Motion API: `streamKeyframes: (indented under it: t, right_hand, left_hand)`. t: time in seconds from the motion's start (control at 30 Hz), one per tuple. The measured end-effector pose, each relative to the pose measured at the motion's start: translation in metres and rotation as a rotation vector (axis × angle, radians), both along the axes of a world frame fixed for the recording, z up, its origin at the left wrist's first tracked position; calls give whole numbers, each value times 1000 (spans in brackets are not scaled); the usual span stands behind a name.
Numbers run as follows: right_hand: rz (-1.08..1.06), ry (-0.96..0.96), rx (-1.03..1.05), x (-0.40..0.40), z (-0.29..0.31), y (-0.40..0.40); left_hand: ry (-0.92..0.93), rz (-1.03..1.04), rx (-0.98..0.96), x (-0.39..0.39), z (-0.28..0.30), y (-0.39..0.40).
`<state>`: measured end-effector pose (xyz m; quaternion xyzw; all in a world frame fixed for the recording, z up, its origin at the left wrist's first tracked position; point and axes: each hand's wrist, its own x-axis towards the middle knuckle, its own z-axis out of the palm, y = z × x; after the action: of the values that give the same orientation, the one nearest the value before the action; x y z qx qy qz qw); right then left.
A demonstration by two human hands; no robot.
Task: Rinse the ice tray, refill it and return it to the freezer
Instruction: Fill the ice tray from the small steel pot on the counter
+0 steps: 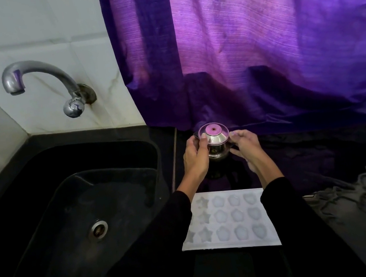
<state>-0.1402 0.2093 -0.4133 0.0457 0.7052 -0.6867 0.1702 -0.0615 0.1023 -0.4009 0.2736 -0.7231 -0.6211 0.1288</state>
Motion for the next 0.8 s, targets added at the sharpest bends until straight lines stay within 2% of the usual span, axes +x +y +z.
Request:
streamKeyframes:
  t: [0.13, 0.3, 0.47, 0.63, 0.8]
  right_hand:
    - [-4, 81, 162, 10, 2, 20]
    - [-88, 210, 569, 52, -7, 77]
    - [-88, 129, 865, 94, -16, 105]
    - [-33, -6, 950, 121, -26, 109]
    - [-42, 51, 871, 138, -29, 105]
  left_hand:
    - [-83, 63, 25, 13, -4, -13]
    - [-175, 150, -220, 84, -15, -29]
    - [-340, 281, -377, 138, -31, -12]
    - [-402, 245, -367, 155, -42, -1]
    - [-411, 171, -282, 158, -39, -3]
